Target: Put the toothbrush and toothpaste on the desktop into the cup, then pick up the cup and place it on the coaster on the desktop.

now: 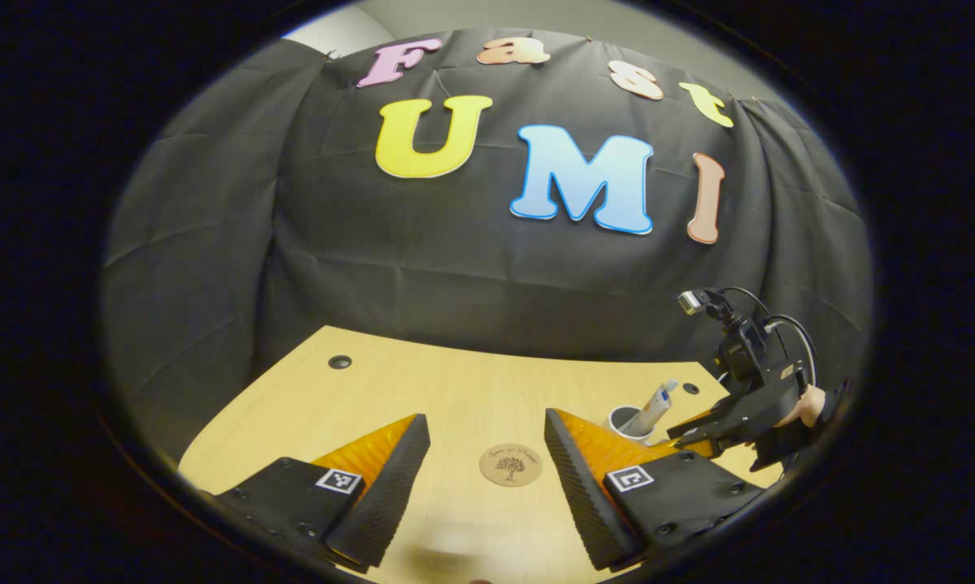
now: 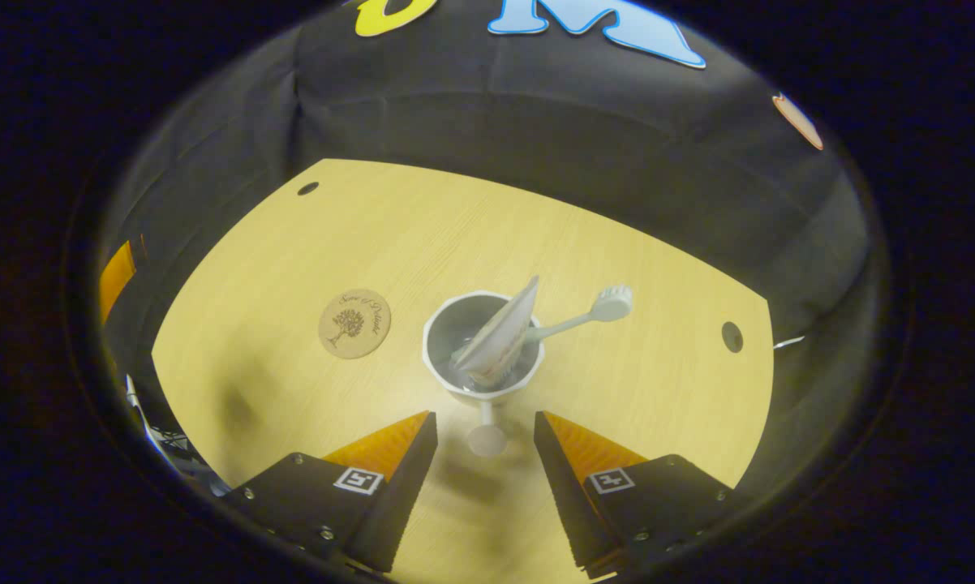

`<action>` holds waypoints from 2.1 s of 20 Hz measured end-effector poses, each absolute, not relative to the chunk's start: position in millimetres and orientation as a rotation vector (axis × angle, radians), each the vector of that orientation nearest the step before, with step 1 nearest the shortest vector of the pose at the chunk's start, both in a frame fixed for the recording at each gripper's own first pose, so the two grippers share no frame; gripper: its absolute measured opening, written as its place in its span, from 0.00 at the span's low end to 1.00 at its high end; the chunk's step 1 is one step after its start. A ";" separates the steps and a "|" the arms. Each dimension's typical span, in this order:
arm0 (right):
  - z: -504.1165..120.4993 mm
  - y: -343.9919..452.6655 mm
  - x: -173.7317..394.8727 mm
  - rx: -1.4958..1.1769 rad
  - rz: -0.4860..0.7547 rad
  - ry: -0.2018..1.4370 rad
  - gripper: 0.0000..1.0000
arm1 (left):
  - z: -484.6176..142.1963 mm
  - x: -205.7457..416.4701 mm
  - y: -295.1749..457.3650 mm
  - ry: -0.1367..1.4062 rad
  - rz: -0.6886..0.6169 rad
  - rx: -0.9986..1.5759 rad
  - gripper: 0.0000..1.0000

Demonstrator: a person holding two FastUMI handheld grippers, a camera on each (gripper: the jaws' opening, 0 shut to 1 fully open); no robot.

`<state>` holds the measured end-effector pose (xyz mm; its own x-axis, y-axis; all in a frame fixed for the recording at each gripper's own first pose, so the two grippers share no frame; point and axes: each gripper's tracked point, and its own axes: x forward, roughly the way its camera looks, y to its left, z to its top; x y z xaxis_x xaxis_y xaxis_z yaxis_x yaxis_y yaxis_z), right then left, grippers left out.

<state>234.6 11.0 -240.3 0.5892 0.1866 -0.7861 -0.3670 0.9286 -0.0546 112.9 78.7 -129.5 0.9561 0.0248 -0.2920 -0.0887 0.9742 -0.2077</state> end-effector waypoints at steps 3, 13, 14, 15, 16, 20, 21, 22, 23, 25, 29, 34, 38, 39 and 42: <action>-250.5 13.3 240.2 -0.231 0.338 0.915 0.77 | -133.7 107.3 89.0 0.302 0.094 -0.226 0.93; -275.5 23.7 246.2 -0.237 0.365 0.982 0.47 | -143.8 88.5 113.0 0.317 0.176 -0.249 0.93; -274.4 20.3 246.5 -0.244 0.351 0.979 0.45 | -145.1 85.9 115.2 0.318 0.183 -0.252 0.94; -275.6 19.2 248.5 -0.237 0.342 0.985 0.36 | -146.0 85.9 116.6 0.320 0.188 -0.256 0.93; -275.7 19.6 247.7 -0.230 0.340 0.989 0.26 | -147.1 84.1 118.3 0.321 0.194 -0.261 0.93; -274.3 20.9 246.1 -0.220 0.326 0.988 0.17 | -148.6 83.7 120.9 0.322 0.209 -0.275 0.94; -274.1 22.1 246.6 -0.210 0.324 0.989 0.17 | -149.6 82.1 121.7 0.320 0.210 -0.274 0.94; -272.6 23.1 247.2 -0.204 0.321 0.985 0.17 | -149.8 80.4 122.5 0.319 0.210 -0.272 0.96; -272.5 24.2 247.4 -0.203 0.319 0.981 0.17 | -149.5 77.2 124.1 0.317 0.212 -0.270 0.96; -266.9 29.6 246.4 -0.203 0.323 0.968 0.17 | -149.5 73.2 128.2 0.314 0.213 -0.272 0.93; -263.5 46.7 242.5 -0.168 0.337 0.963 0.17 | -149.8 70.2 132.3 0.314 0.218 -0.276 0.94; -248.9 67.3 242.3 -0.127 0.363 0.940 0.17 | -152.2 59.8 145.4 0.315 0.236 -0.279 0.93; -245.8 97.8 238.9 -0.141 0.401 0.923 0.17 | -151.8 51.2 160.6 0.314 0.256 -0.284 0.94; -244.3 105.2 239.1 -0.144 0.409 0.922 0.17 | -150.7 48.0 164.1 0.313 0.260 -0.280 0.93; -241.9 126.7 241.5 -0.149 0.426 0.920 0.17 | -148.7 40.7 175.7 0.309 0.274 -0.270 0.93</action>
